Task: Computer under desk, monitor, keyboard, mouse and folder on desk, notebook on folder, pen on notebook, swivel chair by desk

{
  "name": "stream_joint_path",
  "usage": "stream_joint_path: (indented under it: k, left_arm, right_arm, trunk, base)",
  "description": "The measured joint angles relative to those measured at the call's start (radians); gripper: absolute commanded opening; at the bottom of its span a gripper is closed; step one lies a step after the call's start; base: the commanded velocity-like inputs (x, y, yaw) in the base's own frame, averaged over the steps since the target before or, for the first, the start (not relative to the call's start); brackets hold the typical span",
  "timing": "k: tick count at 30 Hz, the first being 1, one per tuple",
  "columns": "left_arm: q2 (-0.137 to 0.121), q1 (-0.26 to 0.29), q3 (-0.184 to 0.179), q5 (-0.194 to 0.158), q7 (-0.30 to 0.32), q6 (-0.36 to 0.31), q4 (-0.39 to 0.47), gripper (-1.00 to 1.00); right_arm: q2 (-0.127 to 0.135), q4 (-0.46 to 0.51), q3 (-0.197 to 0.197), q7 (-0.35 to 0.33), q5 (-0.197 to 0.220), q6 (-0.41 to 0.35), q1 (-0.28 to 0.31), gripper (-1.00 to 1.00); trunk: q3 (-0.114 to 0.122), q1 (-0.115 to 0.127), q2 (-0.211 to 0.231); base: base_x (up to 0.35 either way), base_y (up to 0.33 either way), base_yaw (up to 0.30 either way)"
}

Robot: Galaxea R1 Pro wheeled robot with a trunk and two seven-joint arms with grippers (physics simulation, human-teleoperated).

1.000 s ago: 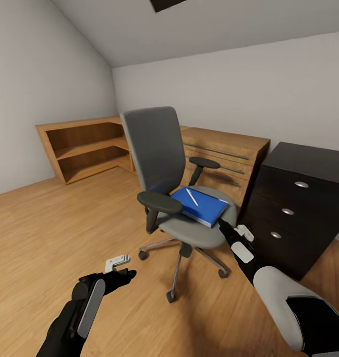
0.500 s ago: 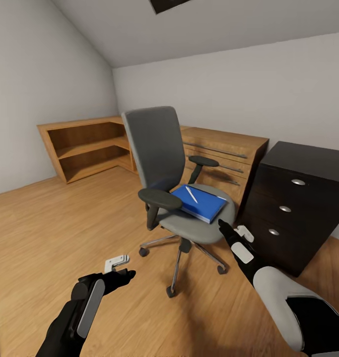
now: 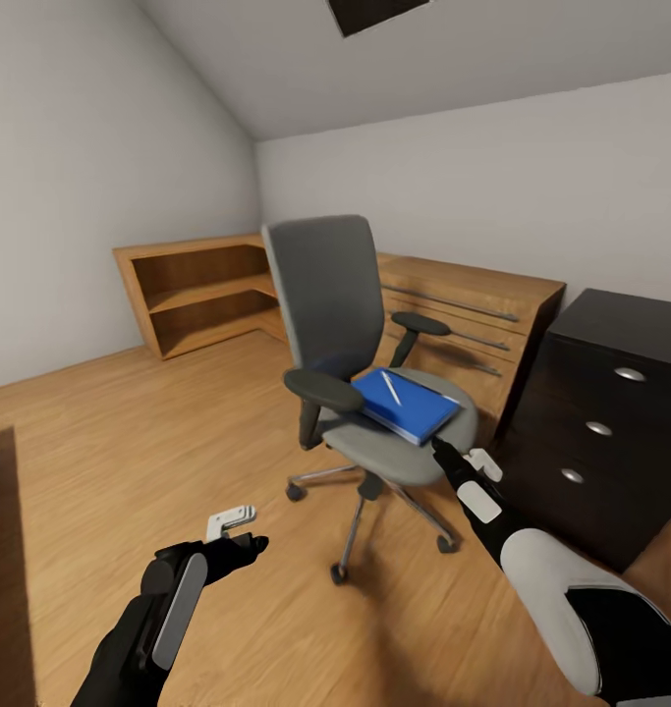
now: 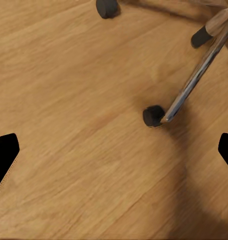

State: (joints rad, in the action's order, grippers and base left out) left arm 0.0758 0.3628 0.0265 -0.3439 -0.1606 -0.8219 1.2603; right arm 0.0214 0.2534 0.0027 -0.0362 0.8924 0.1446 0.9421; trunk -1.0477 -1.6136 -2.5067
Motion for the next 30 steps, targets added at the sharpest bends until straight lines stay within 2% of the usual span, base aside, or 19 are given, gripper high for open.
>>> stream_joint_path:
  k: [7, 21, 30]
  left_arm:
    - [0.000, 0.000, 0.000, 0.000, 0.001, 0.001, 0.000, 1.00]
    - [0.001, 0.000, -0.001, 0.000, 0.001, 0.001, 0.000, 1.00]
    - [0.002, 0.000, -0.003, 0.000, 0.000, 0.000, -0.002, 1.00]
  right_arm:
    - [0.000, -0.001, -0.002, 0.001, 0.001, 0.000, 0.000, 1.00]
    - [0.000, -0.002, 0.001, 0.002, 0.003, 0.000, -0.001, 1.00]
    - [0.000, -0.003, 0.000, 0.003, 0.004, 0.000, -0.001, 1.00]
  trunk:
    - [0.007, 0.000, 0.000]
    - [0.021, 0.000, 0.000]
    - [0.023, 0.000, 0.000]
  base:
    - [0.084, 0.000, 0.208]
    - [0.320, 0.023, 0.183]
    - [0.311, 0.031, 0.036]
